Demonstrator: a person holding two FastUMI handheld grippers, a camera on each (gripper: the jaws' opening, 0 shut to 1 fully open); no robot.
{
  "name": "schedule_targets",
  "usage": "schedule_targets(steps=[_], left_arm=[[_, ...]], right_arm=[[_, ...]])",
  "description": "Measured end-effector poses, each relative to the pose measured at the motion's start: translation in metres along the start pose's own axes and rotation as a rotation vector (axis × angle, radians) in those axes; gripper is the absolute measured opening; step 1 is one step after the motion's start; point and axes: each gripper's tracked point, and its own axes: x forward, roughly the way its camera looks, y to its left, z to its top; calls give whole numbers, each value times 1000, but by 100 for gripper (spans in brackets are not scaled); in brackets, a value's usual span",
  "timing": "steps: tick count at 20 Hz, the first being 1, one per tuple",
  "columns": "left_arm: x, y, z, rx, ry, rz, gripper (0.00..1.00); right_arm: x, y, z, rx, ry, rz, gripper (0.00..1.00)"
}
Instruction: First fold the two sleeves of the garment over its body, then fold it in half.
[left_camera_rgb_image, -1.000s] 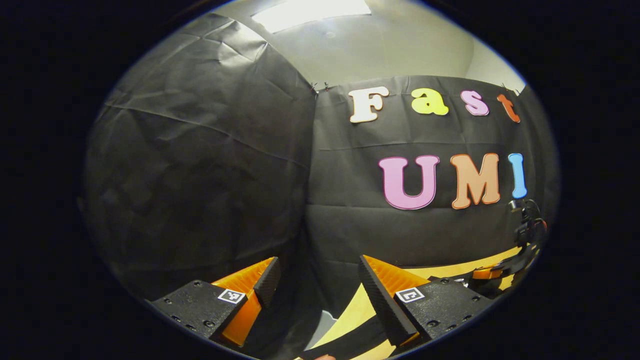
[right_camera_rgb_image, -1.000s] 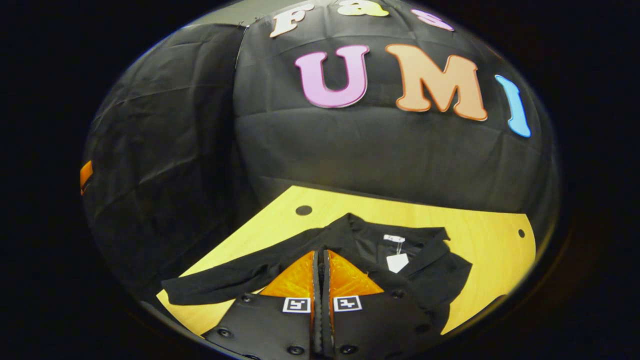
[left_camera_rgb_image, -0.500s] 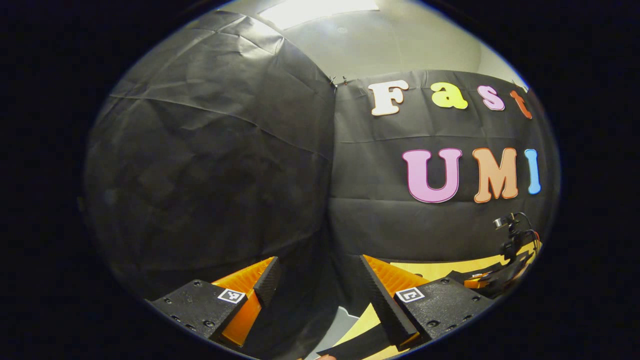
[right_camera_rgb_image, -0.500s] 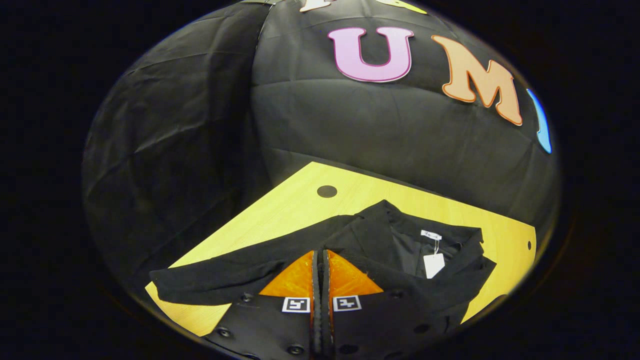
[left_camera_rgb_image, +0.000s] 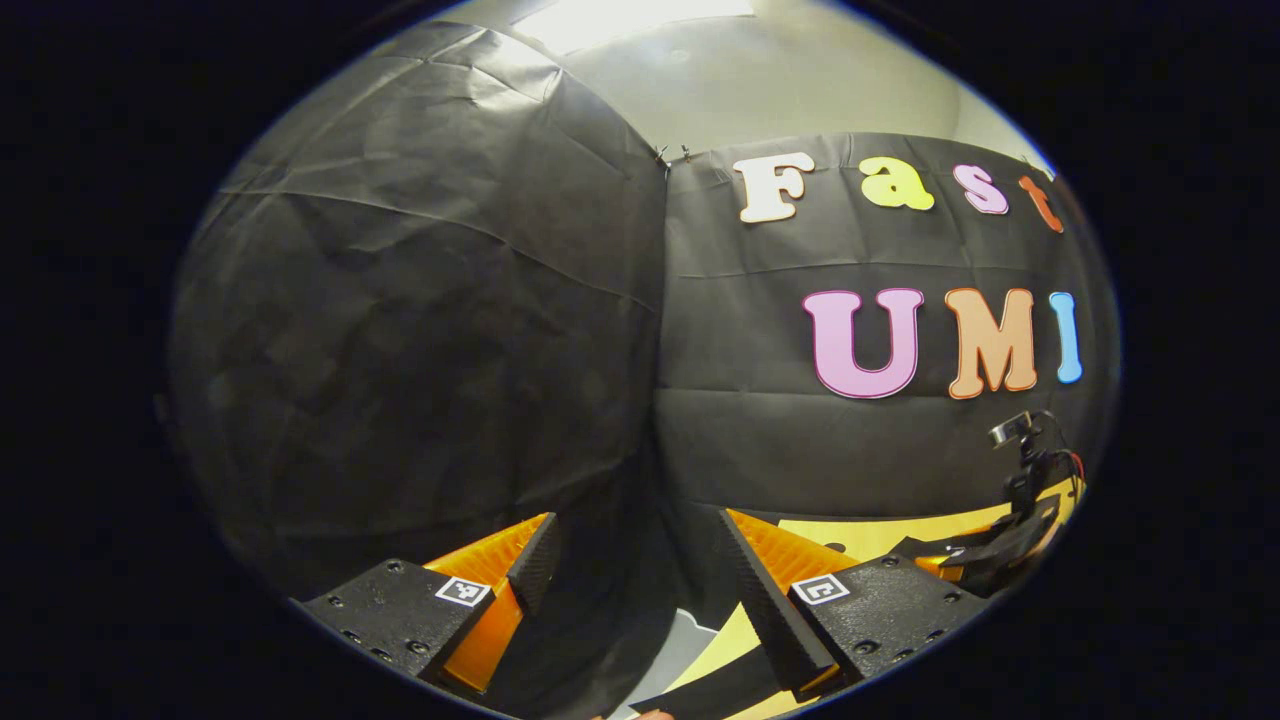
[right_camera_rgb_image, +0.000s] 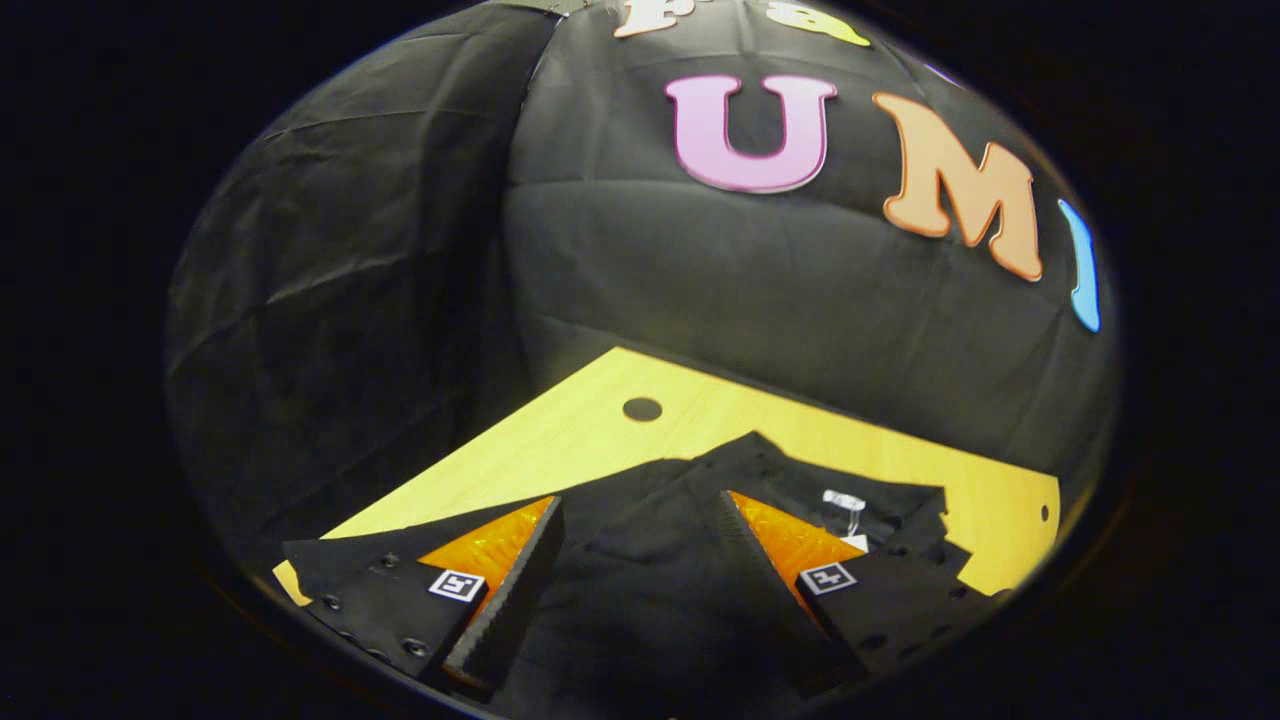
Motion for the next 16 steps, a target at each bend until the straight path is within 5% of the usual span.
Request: schedule_targets(steps=[7, 16], left_arm=[[3, -11, -92, -108, 183, -85, 93], [-17, -36, -239, -38, 484, -144, 95]], right_arm=[[-71, -33, 25, 1, -150, -37, 97], [-129, -67, 0, 37, -175, -117, 97]])
